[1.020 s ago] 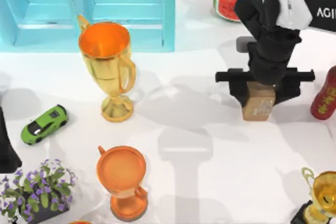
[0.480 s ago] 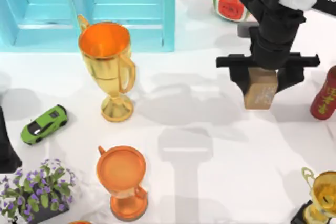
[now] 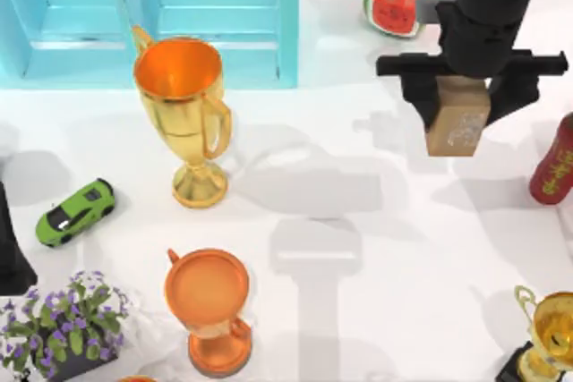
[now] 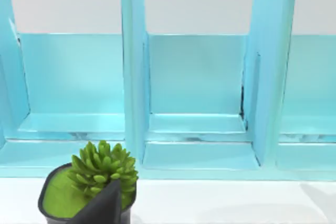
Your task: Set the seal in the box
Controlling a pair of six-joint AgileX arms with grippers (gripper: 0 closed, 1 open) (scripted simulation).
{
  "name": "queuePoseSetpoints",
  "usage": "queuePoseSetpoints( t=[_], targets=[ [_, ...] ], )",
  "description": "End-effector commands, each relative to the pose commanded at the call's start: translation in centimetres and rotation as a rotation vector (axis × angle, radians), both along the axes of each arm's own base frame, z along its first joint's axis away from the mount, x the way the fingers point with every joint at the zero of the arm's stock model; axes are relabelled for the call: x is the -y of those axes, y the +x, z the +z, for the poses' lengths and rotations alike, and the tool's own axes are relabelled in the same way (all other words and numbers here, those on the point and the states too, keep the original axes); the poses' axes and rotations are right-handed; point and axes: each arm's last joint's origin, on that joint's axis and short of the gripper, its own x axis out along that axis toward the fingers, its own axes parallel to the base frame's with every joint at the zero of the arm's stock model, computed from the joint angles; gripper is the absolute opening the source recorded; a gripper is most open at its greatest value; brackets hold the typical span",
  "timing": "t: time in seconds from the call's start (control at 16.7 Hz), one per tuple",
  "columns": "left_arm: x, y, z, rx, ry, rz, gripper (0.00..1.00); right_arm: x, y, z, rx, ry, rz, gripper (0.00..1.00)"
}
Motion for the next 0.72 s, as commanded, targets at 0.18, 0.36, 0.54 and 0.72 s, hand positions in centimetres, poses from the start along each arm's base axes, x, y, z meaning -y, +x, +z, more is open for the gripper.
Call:
queuePoseSetpoints(
  t=[0.18, 0.36, 0.54, 0.72],
  targets=[
    [0.0, 0.0, 0.0, 0.000, 0.000, 0.000, 1.00, 0.0, -0.1, 0.4, 0.005, 0.003, 0.002, 0.00],
    [0.0, 0.0, 0.0, 0.000, 0.000, 0.000, 1.00, -0.1, 0.0, 0.2, 0.001, 0.004, 0.003, 0.00],
    [0.0, 0.0, 0.0, 0.000, 0.000, 0.000, 1.00, 2.1, 1.0, 0.8, 0.035, 0.051, 0.015, 0.00],
    [0.0, 0.0, 0.0, 0.000, 0.000, 0.000, 1.00, 7.8, 2.4, 2.8, 0.137, 0.102, 0.040, 0.00]
  ],
)
